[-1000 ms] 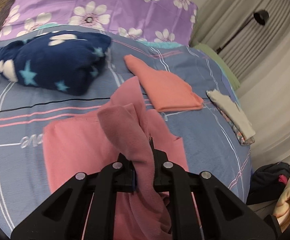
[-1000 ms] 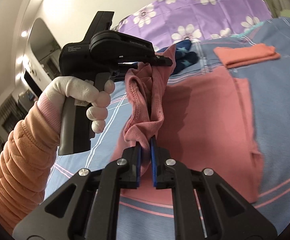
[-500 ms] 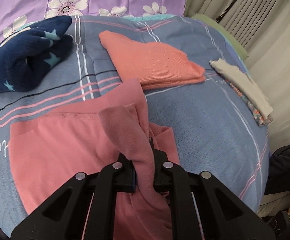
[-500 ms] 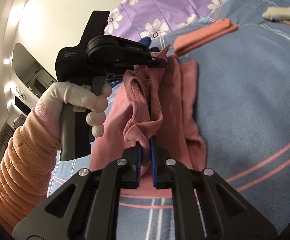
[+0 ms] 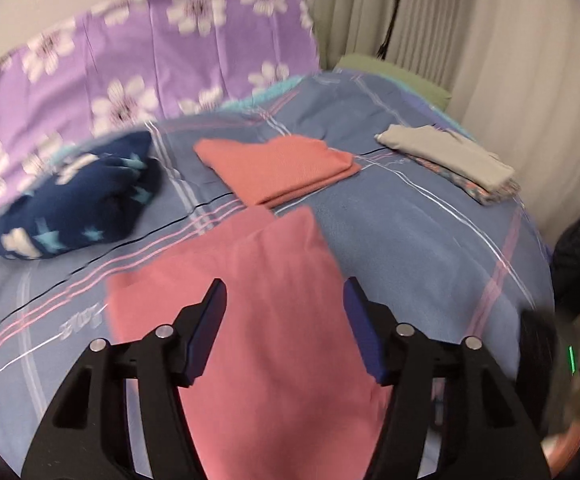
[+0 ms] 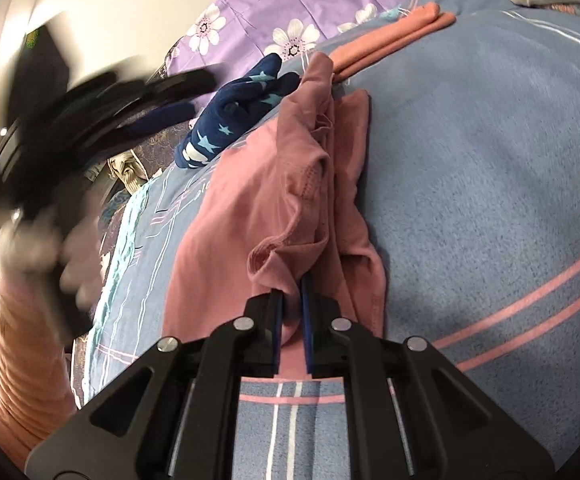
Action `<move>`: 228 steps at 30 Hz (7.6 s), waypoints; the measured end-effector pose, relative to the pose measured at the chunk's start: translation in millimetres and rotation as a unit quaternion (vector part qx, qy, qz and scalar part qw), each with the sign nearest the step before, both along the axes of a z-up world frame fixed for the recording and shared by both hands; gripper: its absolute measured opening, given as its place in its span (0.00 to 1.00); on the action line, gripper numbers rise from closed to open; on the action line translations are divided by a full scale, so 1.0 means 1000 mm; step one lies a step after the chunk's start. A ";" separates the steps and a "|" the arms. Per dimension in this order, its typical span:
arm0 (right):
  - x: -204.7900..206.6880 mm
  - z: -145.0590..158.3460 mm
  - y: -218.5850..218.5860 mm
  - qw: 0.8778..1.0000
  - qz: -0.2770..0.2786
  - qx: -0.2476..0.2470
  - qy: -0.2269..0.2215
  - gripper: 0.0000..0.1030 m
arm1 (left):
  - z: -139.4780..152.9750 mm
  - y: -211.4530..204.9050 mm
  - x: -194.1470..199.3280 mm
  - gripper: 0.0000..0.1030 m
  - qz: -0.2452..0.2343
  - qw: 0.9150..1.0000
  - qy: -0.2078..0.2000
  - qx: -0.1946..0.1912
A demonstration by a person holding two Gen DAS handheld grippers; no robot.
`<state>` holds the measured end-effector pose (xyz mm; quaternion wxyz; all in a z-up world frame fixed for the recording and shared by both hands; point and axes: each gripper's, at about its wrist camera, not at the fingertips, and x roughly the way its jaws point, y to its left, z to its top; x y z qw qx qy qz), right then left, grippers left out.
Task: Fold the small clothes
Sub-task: 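Fold the lifted collar edge over the shirt with the right gripper, then open the right gripper and smooth the folded pink shirt flat, then grasp the edge of the folded pink shirt with the right gripper, then lift the folded pink shirt with the right gripper and carry it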
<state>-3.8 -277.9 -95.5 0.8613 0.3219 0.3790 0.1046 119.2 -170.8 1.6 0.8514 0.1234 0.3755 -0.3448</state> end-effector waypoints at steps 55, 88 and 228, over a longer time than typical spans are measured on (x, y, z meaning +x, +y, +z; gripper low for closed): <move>-0.029 -0.009 -0.015 0.994 -0.019 -0.070 0.084 0.02 | -0.098 0.125 -0.119 0.06 0.094 0.995 0.028 0.025; 0.026 0.039 0.003 0.992 0.047 -0.116 -0.021 0.13 | -0.104 0.060 -0.080 0.28 0.009 0.995 0.097 -0.007; 0.109 0.281 -0.108 0.895 -0.102 -0.370 -0.226 0.16 | 0.169 -0.134 0.059 0.21 0.024 0.972 -0.233 -0.028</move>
